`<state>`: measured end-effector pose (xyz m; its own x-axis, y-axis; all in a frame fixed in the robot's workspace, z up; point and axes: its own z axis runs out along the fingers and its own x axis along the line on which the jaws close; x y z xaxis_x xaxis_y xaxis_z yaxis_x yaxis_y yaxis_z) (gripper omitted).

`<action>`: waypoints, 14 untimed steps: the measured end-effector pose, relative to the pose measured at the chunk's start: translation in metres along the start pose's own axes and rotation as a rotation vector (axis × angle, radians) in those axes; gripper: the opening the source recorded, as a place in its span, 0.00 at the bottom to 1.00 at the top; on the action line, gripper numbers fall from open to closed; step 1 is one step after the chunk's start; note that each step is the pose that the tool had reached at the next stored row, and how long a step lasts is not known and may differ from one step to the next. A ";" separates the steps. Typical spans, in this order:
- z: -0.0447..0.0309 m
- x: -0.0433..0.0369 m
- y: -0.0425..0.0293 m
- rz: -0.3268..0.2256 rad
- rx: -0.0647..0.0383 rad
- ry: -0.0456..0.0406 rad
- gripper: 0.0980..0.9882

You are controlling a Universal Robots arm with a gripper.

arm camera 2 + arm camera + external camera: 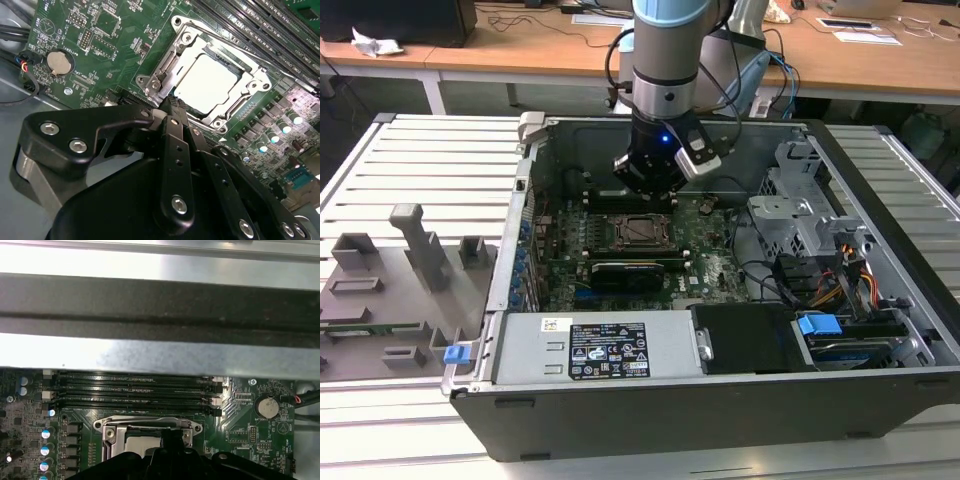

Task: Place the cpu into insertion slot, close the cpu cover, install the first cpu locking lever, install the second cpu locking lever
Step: 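Install the second cpu locking lever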

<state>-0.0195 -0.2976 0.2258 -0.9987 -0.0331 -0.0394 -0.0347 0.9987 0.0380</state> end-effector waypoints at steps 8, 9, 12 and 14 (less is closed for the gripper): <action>-0.0036 -0.0002 -0.0023 0.000 0.009 0.0004 0.01; -0.0050 -0.0002 -0.0023 0.000 0.011 0.0004 0.01; -0.0089 -0.0003 -0.0022 0.000 0.015 0.0004 0.01; -0.0091 -0.0002 -0.0034 0.000 0.016 0.0006 0.01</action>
<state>-0.0195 -0.3014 0.2348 -0.9987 -0.0334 -0.0389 -0.0343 0.9992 0.0221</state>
